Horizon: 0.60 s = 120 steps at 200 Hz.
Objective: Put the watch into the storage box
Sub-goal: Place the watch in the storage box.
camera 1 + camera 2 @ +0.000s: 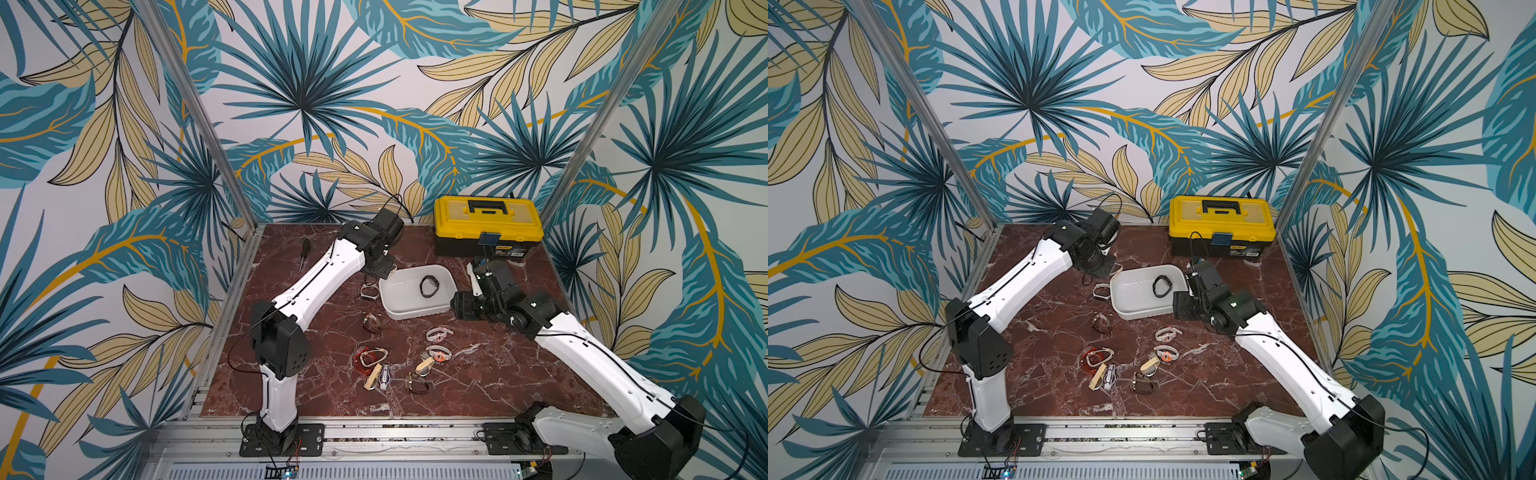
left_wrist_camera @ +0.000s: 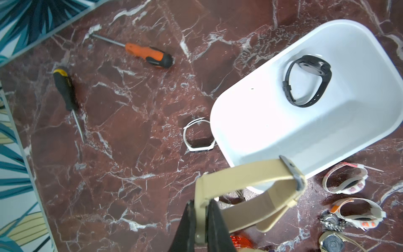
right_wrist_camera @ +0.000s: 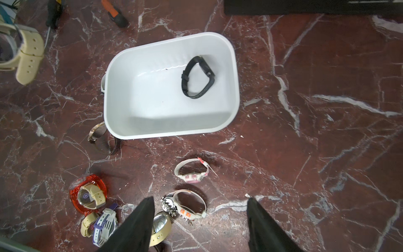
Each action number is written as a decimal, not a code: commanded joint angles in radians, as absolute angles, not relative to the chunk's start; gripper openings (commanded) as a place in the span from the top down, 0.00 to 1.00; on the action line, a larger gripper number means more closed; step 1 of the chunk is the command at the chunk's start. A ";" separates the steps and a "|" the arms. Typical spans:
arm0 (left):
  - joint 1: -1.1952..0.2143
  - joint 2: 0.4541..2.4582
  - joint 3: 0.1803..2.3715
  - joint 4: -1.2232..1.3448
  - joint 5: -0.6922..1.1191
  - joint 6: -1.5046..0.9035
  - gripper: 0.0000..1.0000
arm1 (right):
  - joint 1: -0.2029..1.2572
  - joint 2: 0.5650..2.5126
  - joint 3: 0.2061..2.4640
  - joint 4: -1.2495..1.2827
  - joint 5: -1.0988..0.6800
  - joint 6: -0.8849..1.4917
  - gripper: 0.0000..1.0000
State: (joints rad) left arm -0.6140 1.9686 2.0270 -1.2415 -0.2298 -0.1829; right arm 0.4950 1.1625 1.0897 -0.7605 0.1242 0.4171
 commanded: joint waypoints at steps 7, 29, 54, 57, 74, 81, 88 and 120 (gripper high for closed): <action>-0.638 2.114 2.117 -1.314 -0.308 -0.095 0.92 | 0.459 1.097 1.047 -0.790 0.144 0.455 0.31; -0.655 2.201 2.176 -1.312 -0.339 -0.067 0.92 | 0.439 1.071 1.031 -0.801 0.141 0.461 0.31; -0.671 2.270 2.216 -1.292 -0.382 -0.029 0.92 | 0.433 1.059 1.020 -0.806 0.135 0.463 0.31; -0.674 2.277 2.220 -1.289 -0.388 -0.024 0.92 | 0.433 1.057 1.018 -0.805 0.136 0.464 0.31; -0.676 2.308 2.237 -1.265 -0.414 -0.006 0.92 | 0.432 1.057 1.007 -0.799 0.123 0.471 0.31; -0.677 2.319 2.241 -1.249 -0.419 -0.003 0.92 | 0.431 1.057 1.001 -0.794 0.118 0.476 0.31; -0.678 2.327 2.246 -1.239 -0.420 0.001 0.91 | 0.432 1.057 0.993 -0.788 0.112 0.480 0.31; -0.684 2.363 2.274 -1.208 -0.427 0.017 0.91 | 0.432 1.055 0.971 -0.780 0.100 0.487 0.31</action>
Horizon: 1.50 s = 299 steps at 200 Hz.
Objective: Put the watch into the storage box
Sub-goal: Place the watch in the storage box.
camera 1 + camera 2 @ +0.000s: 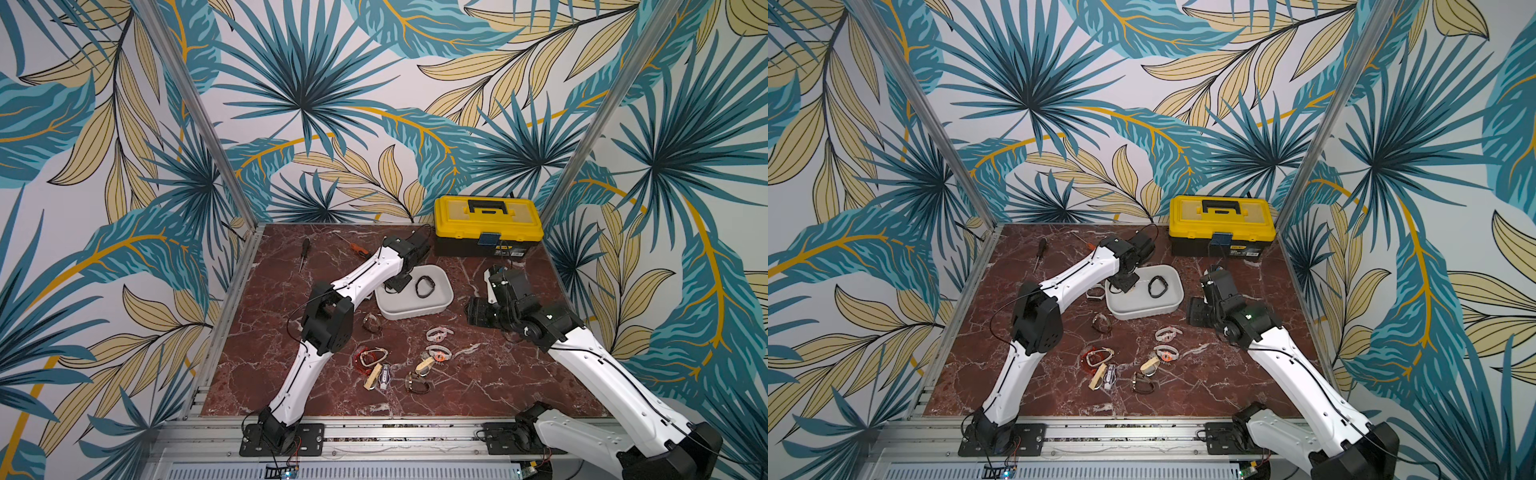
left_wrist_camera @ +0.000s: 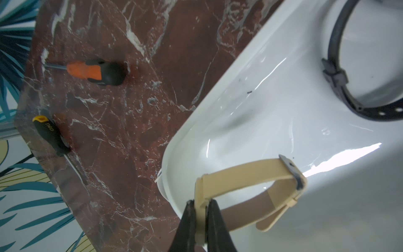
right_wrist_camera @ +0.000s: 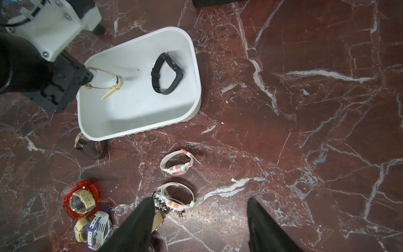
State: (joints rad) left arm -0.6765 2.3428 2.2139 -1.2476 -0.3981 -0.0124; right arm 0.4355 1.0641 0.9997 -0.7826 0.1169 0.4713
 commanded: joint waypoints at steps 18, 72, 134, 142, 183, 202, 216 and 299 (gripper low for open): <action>-0.687 2.377 2.276 -1.203 -0.436 0.030 0.90 | 0.432 1.053 0.965 -0.782 0.105 0.484 0.31; -0.691 2.437 2.276 -1.205 -0.416 0.027 0.88 | 0.431 1.065 0.962 -0.773 0.110 0.477 0.31; -0.692 2.482 2.269 -1.188 -0.450 0.003 0.84 | 0.432 1.067 0.937 -0.756 0.024 0.477 0.31; -0.692 2.480 2.265 -1.183 -0.450 -0.002 0.81 | 0.433 1.065 0.931 -0.759 0.004 0.476 0.31; -0.693 2.401 2.229 -1.149 -0.442 -0.028 0.47 | 0.433 1.077 0.905 -0.778 -0.096 0.500 0.31; -0.698 2.325 2.215 -1.148 -0.445 -0.045 0.40 | 0.432 1.062 0.889 -0.788 -0.133 0.520 0.32; -0.701 2.266 2.190 -1.147 -0.441 -0.061 0.38 | 0.434 1.039 0.880 -0.804 -0.157 0.554 0.32; -0.717 1.649 1.630 -0.882 -0.148 -0.282 0.28 | 0.715 0.906 0.772 -0.810 -0.091 0.867 0.37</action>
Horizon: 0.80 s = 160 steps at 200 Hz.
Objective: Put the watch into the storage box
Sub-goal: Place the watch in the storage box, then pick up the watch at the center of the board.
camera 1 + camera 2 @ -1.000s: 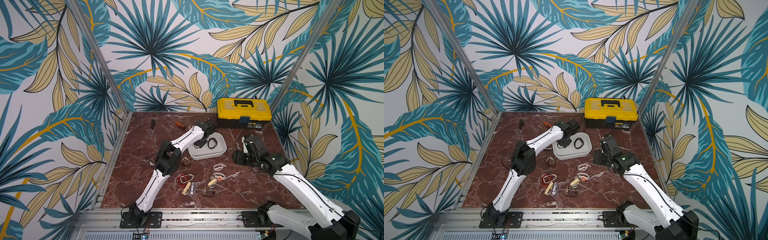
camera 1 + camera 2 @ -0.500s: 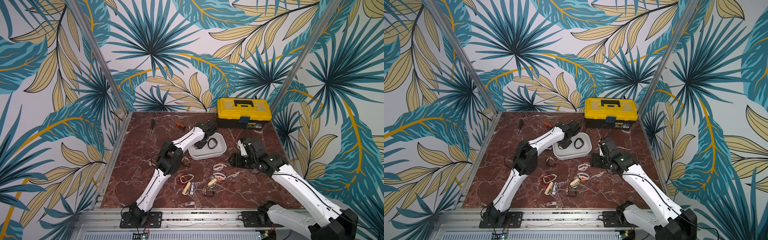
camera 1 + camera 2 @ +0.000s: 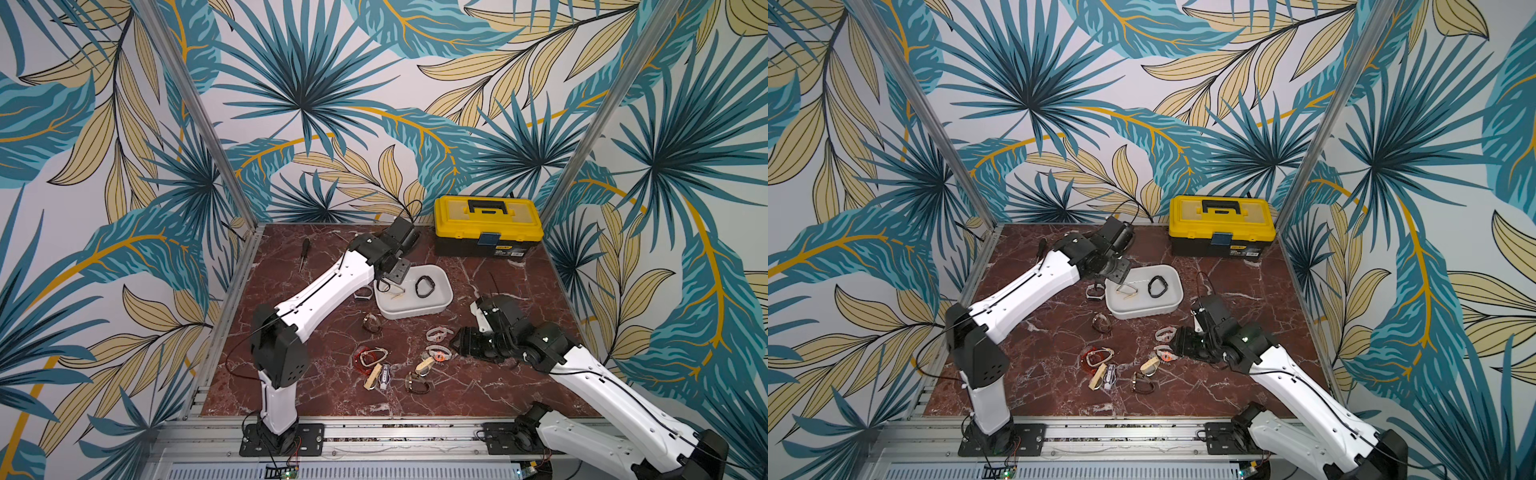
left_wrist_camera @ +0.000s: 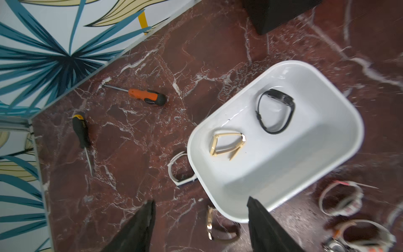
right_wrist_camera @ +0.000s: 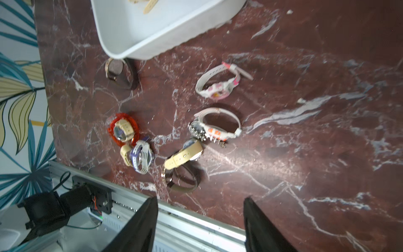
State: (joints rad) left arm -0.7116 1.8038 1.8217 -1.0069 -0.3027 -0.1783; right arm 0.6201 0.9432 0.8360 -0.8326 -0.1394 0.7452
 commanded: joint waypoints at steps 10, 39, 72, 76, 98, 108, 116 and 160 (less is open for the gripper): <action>-0.720 1.556 1.534 -0.842 -0.097 -0.306 0.27 | 0.760 0.881 0.724 -0.760 -0.085 0.907 0.39; -0.725 1.326 1.284 -0.792 -0.011 -0.390 0.25 | 0.899 0.868 0.629 -0.664 -0.051 1.018 0.43; -0.735 1.123 1.089 -0.789 0.006 -0.464 0.24 | 1.015 0.985 0.645 -0.602 -0.008 1.032 0.45; -0.735 1.102 1.071 -0.787 0.008 -0.472 0.24 | 1.026 1.005 0.653 -0.600 -0.004 1.028 0.45; -0.736 1.012 0.997 -0.801 -0.004 -0.512 0.23 | 1.077 1.102 0.708 -0.583 -0.003 0.999 0.47; -0.736 0.988 0.976 -0.815 -0.014 -0.521 0.23 | 1.096 1.146 0.735 -0.566 -0.011 0.982 0.47; -0.736 0.975 0.963 -0.825 -0.023 -0.526 0.23 | 1.103 1.184 0.757 -0.568 -0.017 0.974 0.47; -0.736 0.957 0.929 -0.823 -0.029 -0.532 0.23 | 1.108 1.346 0.864 -0.602 -0.001 0.972 0.49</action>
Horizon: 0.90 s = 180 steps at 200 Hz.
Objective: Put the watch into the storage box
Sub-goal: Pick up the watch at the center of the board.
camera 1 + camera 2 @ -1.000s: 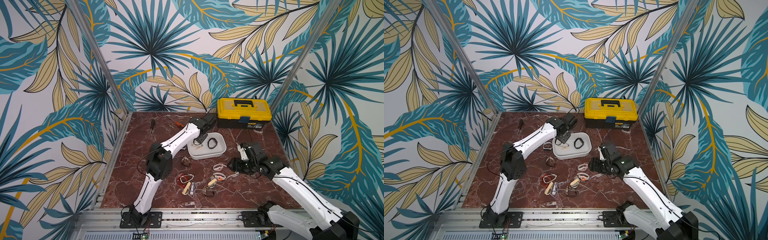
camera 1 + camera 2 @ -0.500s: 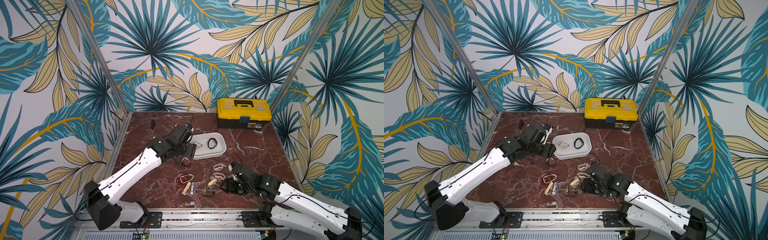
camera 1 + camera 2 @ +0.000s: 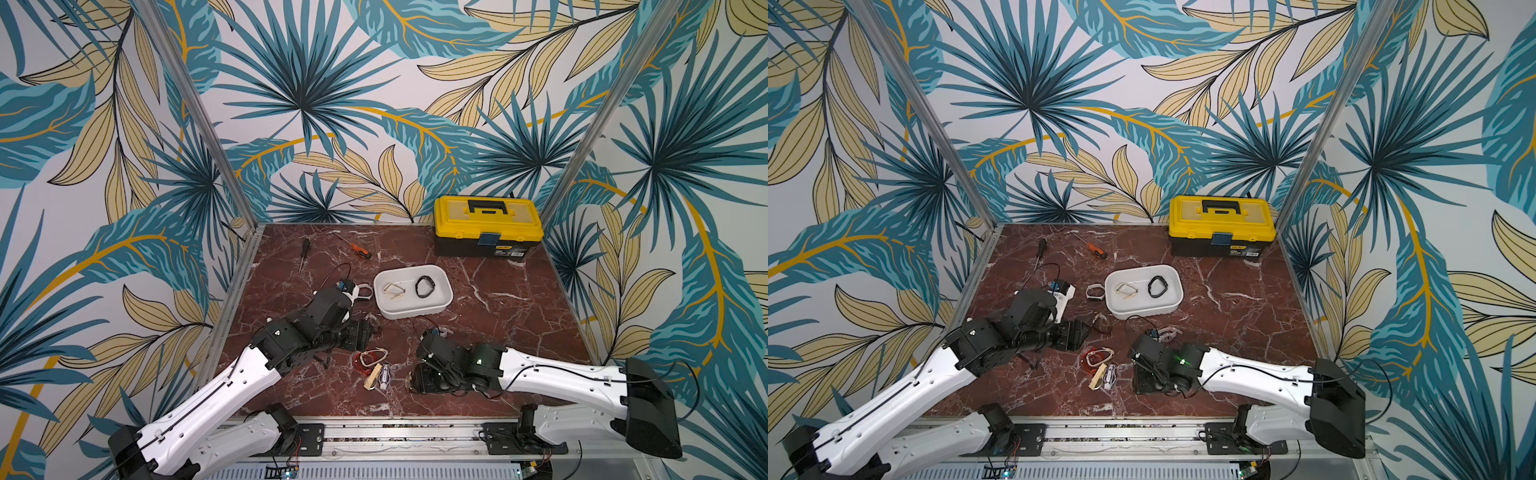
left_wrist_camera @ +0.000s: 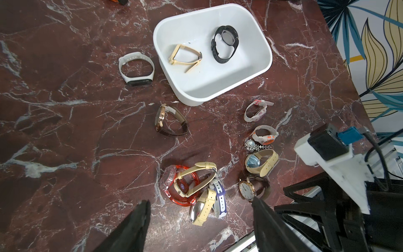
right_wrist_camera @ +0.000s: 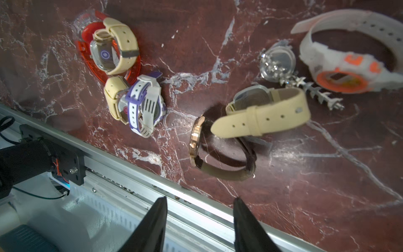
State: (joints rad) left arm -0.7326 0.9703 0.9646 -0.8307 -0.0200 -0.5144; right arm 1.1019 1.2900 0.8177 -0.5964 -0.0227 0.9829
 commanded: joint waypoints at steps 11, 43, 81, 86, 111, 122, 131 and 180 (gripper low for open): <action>-0.736 0.957 0.927 -0.821 -0.032 -0.532 0.23 | 1.107 1.381 0.880 -0.594 -0.019 0.976 0.49; -0.736 0.949 0.899 -0.796 -0.028 -0.529 0.23 | 1.107 1.450 0.911 -0.610 -0.026 0.992 0.52; -0.736 0.930 0.867 -0.783 -0.031 -0.534 0.23 | 1.108 1.495 0.931 -0.632 -0.015 0.999 0.56; -0.736 0.928 0.867 -0.784 -0.031 -0.535 0.23 | 1.108 1.502 0.934 -0.630 -0.013 0.999 0.57; -0.736 0.923 0.861 -0.787 -0.040 -0.535 0.23 | 1.108 1.542 0.951 -0.624 -0.016 0.990 0.58; -0.736 0.920 0.858 -0.787 -0.041 -0.535 0.23 | 1.108 1.562 0.961 -0.627 -0.009 0.986 0.60; -0.736 0.921 0.855 -0.785 -0.037 -0.535 0.23 | 1.107 1.578 0.968 -0.626 -0.002 0.983 0.62; -0.736 0.925 0.841 -0.782 -0.026 -0.531 0.23 | 1.108 1.651 1.012 -0.662 0.023 0.961 0.72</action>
State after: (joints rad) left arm -0.7326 0.9352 0.8768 -0.7982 -0.0216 -0.5316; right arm 1.1023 1.6222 0.9894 -0.6144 -0.0071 0.9768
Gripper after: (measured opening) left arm 0.772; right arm 0.299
